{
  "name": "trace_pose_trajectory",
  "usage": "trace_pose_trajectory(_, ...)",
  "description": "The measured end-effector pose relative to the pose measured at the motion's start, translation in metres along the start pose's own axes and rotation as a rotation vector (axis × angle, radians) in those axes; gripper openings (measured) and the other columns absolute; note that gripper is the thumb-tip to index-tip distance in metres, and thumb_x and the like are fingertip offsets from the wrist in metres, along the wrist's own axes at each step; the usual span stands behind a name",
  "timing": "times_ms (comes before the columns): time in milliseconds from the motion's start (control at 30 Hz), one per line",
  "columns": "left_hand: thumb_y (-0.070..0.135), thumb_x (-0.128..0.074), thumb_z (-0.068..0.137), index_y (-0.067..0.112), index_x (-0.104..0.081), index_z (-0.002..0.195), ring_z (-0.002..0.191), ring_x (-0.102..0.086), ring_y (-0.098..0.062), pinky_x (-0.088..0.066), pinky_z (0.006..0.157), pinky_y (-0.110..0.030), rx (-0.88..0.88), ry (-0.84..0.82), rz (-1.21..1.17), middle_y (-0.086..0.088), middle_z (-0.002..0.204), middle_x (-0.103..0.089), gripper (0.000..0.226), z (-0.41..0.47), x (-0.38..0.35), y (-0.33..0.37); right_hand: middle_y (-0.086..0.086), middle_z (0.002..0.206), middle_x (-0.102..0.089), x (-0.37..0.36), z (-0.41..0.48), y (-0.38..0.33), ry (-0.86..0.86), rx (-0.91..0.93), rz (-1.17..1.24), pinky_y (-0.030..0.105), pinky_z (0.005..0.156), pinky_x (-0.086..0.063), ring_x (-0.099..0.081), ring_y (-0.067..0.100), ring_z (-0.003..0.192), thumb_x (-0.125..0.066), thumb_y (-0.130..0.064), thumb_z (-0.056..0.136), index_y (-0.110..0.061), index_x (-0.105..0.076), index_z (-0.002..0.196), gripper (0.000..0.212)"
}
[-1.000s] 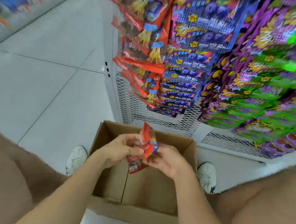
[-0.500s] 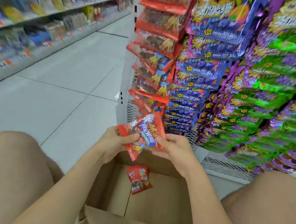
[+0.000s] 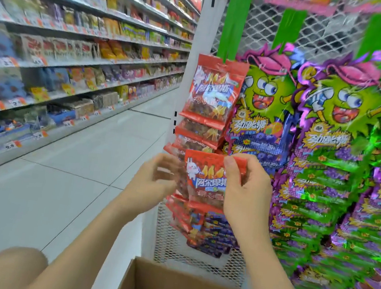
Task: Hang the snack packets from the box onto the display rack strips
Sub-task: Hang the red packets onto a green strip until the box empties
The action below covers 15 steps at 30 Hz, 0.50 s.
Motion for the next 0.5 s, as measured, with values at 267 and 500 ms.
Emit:
trace_pose_trajectory(267, 0.016, -0.043, 0.101, 0.019, -0.067, 0.129, 0.11, -0.061, -0.004, -0.044, 0.091, -0.014, -0.433, 0.393, 0.116, 0.009, 0.122, -0.067, 0.036, 0.085, 0.027, 0.202, 0.004, 0.1, -0.064, -0.011, 0.125, -0.082, 0.08, 0.162, -0.184, 0.029, 0.071, -0.032, -0.056, 0.023, 0.089, -0.052, -0.013, 0.106, -0.019, -0.054, 0.106, 0.007)
trace_pose_trajectory(500, 0.019, -0.048, 0.101, 0.015, -0.062, 0.093, 0.069, -0.046, -0.013, -0.034, 0.067, -0.034, -0.279, 0.287, 0.036, 0.0, 0.083, -0.056, 0.017, 0.153, 0.009, 0.243, -0.011, 0.096, -0.067, -0.01, 0.198, -0.109, 0.219, 0.18, -0.099, 0.022, 0.077, -0.043, -0.061, 0.009, 0.089, -0.073, -0.025, 0.095, -0.02, -0.07, 0.108, 0.015)
Point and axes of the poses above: each hand's wrist, its own z-axis towards the middle knuckle, its own x-axis out of the back of the hand, y = z × x, the point moved 9 cm from there along z, towards the middle knuckle
